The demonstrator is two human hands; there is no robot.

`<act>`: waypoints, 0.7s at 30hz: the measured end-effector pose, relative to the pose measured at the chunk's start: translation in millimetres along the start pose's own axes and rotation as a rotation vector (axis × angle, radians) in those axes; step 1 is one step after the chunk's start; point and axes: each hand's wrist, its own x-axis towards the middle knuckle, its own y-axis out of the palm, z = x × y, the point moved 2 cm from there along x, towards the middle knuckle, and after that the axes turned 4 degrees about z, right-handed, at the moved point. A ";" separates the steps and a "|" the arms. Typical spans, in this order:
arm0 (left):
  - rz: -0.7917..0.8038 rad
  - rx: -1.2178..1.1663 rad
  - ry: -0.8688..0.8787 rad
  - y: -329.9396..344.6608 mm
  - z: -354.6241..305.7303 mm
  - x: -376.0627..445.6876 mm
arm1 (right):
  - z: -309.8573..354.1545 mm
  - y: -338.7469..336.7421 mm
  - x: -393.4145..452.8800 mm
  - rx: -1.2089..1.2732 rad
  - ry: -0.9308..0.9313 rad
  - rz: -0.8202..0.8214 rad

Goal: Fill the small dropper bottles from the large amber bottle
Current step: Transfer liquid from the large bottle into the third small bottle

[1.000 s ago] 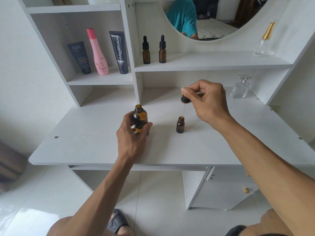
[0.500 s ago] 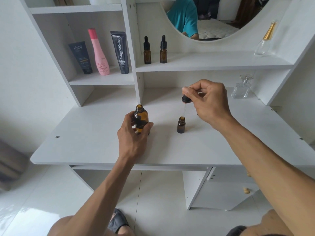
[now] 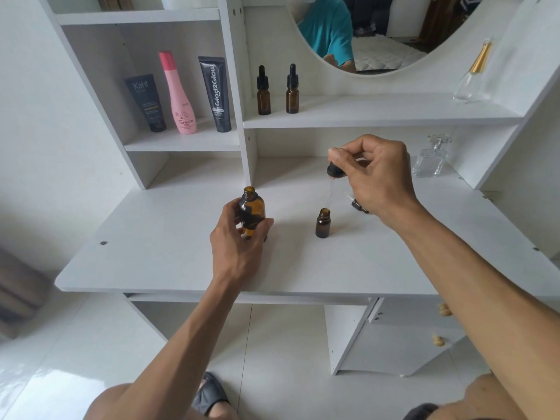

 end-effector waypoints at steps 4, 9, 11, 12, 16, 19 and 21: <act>0.001 -0.002 -0.002 0.1 0.2 0.3 | 3.9 -2.0 2.5 0.003 -0.033 -0.014; 0.002 -0.001 0.002 0.1 -0.1 0.3 | 2.8 -2.6 4.5 0.006 -0.034 -0.021; 0.001 0.001 0.003 -0.2 -0.3 0.0 | 1.9 -2.4 4.6 0.005 -0.035 -0.020; 0.001 0.002 0.004 -0.3 -0.3 -0.1 | 1.8 -2.4 4.5 0.004 -0.032 -0.020; 0.004 0.000 0.003 -0.3 0.0 0.0 | 7.2 -4.3 5.3 0.049 -0.022 -0.038; 0.005 0.001 0.004 -0.2 -0.1 0.3 | 19.1 -3.2 8.0 0.103 -0.028 -0.053; 0.007 0.001 0.001 -0.1 0.1 0.4 | 30.0 2.4 9.8 0.126 -0.050 -0.047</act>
